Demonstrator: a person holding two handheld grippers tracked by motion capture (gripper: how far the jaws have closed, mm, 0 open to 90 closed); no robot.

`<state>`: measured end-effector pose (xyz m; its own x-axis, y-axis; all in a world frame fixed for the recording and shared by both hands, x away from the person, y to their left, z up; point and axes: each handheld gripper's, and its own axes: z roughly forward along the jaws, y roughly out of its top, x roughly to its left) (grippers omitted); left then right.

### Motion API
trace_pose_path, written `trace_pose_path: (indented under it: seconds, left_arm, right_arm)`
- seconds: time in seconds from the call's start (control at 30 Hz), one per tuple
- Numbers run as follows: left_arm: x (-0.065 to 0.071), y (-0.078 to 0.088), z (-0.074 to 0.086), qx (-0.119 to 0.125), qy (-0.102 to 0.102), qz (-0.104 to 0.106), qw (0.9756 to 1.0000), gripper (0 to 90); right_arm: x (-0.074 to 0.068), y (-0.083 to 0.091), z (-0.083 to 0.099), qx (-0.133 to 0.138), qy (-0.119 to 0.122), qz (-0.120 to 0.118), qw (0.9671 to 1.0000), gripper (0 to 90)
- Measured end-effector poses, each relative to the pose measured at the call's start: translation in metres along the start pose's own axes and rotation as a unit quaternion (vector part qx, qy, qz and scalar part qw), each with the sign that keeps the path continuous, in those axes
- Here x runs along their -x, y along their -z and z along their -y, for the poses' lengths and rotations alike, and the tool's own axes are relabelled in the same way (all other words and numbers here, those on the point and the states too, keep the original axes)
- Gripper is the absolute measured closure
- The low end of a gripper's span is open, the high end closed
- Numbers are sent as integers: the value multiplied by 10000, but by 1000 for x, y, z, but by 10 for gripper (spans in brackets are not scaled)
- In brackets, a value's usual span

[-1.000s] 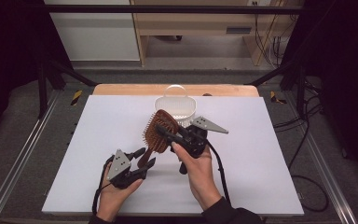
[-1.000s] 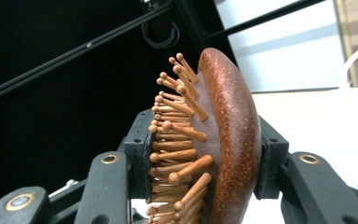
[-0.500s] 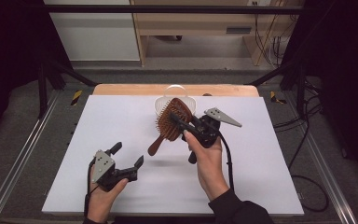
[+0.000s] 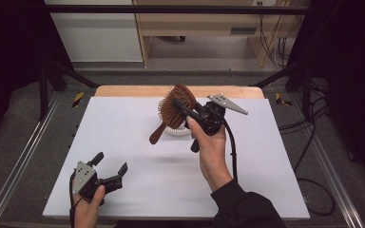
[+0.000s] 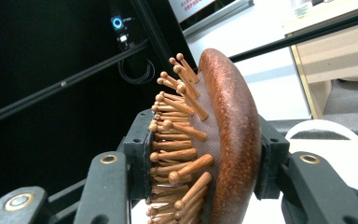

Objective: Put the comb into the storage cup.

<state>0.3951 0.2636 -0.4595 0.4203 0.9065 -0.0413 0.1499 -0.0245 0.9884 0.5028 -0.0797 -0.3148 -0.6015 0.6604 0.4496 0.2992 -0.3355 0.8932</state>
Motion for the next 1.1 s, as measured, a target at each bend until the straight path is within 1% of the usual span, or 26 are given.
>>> trace_pose_path:
  seconds: [0.07, 0.13, 0.2, 0.27, 0.3, 0.47, 0.53, 0.6, 0.67, 0.77, 0.9, 1.1]
  left_arm:
    - [-3, 0, 1, -24, 54, -42, 10000, 41]
    - [-4, -1, 2, -20, 102, -36, 9999, 41]
    - [-4, -1, 2, -27, 97, -17, 9999, 41]
    - [-4, -2, 2, -42, 96, -19, 9999, 41]
    - [-4, -2, 3, -38, 110, -8, 9999, 41]
    - [-5, -2, 4, -73, 81, -52, 9999, 41]
    - [-8, -2, 5, -117, 102, -140, 9998, 42]
    - [-8, -2, 5, -108, 104, -153, 9998, 44]
    - [-9, -2, 5, -99, 103, -165, 9998, 44]
    - [-9, -4, 6, -125, 56, -202, 9997, 44]
    - [-9, -4, 6, -120, 44, -198, 9997, 48]
    - [-9, -4, 6, -115, 45, -175, 9998, 48]
  right_arm:
    - [0, -4, -5, 55, -51, 12, 10000, 513]
    - [-1, -8, -11, 110, -41, 28, 9999, 513]
    - [-1, -13, -16, 188, -8, 64, 9998, 514]
    - [-1, -15, -19, 221, -29, 72, 9997, 513]
    - [-1, -20, -25, 287, -58, 92, 9995, 514]
    - [1, -32, -36, 391, 72, 209, 9990, 514]
    - [2, -37, -39, 450, 111, 219, 9987, 514]
    - [4, -41, -42, 472, 188, 276, 9983, 514]
    - [5, -44, -43, 481, 202, 314, 9981, 514]
    - [12, -52, -49, 596, 185, 391, 9973, 514]
    - [18, -58, -53, 621, 205, 503, 9966, 514]
    - [25, -61, -58, 716, 228, 607, 9953, 514]
